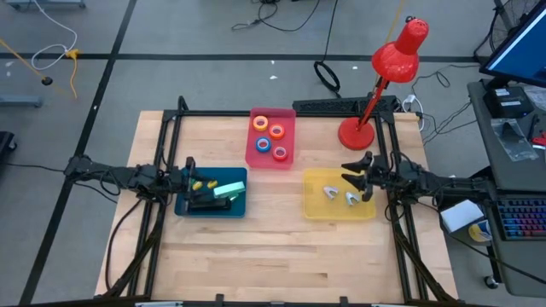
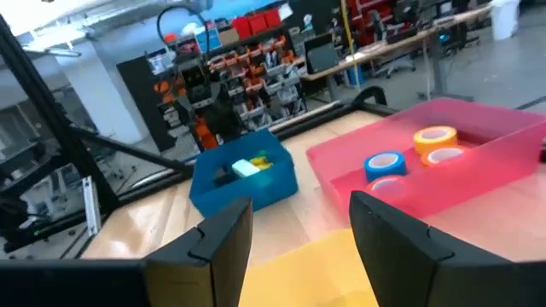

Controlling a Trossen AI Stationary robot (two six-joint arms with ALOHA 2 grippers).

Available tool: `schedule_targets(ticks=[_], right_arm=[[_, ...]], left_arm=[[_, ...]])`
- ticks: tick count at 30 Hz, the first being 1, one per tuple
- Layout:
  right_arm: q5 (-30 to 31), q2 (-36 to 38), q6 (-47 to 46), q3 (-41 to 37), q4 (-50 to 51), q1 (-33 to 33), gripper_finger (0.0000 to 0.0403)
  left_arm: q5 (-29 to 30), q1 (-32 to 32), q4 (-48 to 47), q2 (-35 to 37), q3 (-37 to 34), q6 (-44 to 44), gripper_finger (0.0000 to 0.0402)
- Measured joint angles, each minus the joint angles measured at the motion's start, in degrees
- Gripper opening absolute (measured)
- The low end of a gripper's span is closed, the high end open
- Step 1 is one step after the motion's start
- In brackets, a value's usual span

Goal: Pick and place Stapler, Stapler remover, tape
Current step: Return to Home Position

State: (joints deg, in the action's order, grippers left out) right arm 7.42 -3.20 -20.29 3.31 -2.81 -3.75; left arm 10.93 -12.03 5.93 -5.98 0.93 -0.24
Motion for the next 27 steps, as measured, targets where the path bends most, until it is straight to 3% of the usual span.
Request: schedule_targets(ticks=[6,27], right_arm=[[0.14,0.04,0.0,0.0,-6.9,0.0,0.0192],[0.01,0.0,0.0,-0.04,-7.65,0.0,0.0192]], left_arm=[[1.61,0.0,-0.22,0.0,0.0,-0.29,0.0186],[1.61,0.0,0.13,0.0,-0.02,-0.42,0.0186]])
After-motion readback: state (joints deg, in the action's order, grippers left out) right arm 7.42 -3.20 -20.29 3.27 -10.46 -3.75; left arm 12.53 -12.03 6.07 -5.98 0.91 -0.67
